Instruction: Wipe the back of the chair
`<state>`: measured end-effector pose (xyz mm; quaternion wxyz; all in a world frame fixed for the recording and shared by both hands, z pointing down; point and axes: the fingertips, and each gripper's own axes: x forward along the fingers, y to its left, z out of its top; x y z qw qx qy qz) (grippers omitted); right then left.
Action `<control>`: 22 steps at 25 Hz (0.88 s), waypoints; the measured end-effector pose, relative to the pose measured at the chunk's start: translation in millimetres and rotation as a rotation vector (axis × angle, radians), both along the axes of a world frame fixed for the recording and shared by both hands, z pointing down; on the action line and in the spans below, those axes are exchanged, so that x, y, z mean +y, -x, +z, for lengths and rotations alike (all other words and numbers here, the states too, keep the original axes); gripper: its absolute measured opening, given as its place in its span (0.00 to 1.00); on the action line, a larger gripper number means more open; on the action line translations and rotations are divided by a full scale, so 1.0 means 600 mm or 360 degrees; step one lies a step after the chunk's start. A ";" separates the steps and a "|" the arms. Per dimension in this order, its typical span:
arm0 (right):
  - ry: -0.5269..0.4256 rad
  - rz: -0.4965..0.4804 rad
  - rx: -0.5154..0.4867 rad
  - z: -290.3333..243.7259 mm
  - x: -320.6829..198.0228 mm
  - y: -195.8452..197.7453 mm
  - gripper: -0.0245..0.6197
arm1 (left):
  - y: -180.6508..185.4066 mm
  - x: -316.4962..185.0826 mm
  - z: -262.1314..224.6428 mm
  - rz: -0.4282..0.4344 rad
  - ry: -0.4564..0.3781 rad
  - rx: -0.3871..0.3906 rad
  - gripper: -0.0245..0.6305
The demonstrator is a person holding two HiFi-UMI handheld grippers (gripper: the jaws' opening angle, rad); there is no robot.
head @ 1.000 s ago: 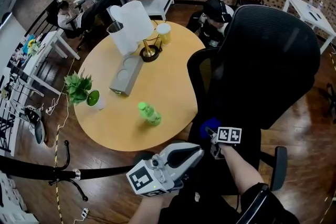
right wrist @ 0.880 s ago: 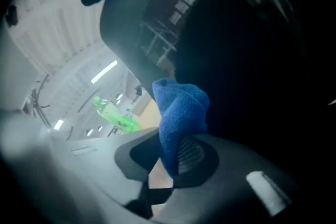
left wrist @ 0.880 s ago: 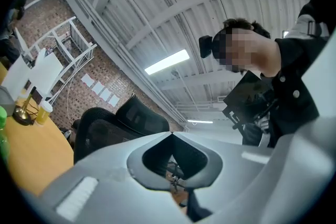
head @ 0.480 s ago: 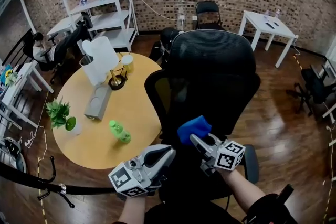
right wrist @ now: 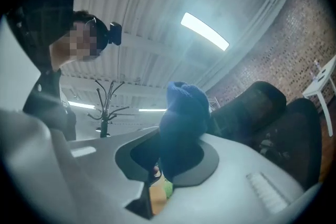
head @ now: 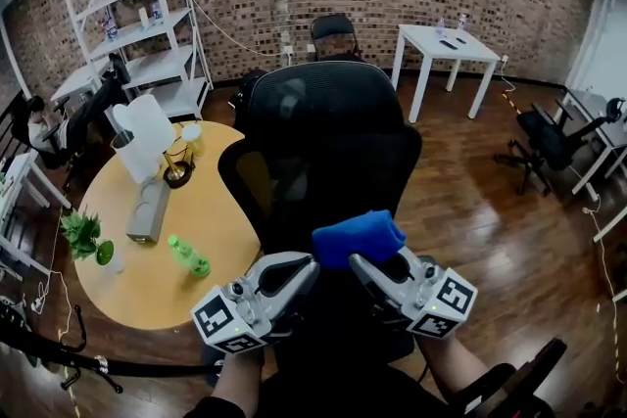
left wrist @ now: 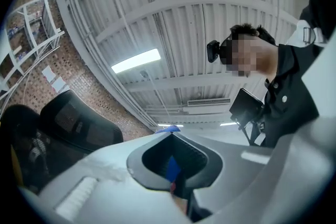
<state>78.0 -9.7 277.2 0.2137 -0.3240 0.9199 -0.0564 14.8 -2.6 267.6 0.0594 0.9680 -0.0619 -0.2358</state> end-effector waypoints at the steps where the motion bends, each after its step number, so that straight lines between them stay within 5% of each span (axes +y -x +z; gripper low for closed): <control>1: -0.0016 0.0017 0.0004 -0.005 0.002 -0.004 0.12 | -0.002 0.003 -0.003 0.0004 -0.0007 0.0000 0.03; 22: -0.0113 0.0111 -0.0014 -0.038 0.024 -0.012 0.12 | 0.014 0.016 -0.018 -0.0028 -0.0041 -0.0008 0.03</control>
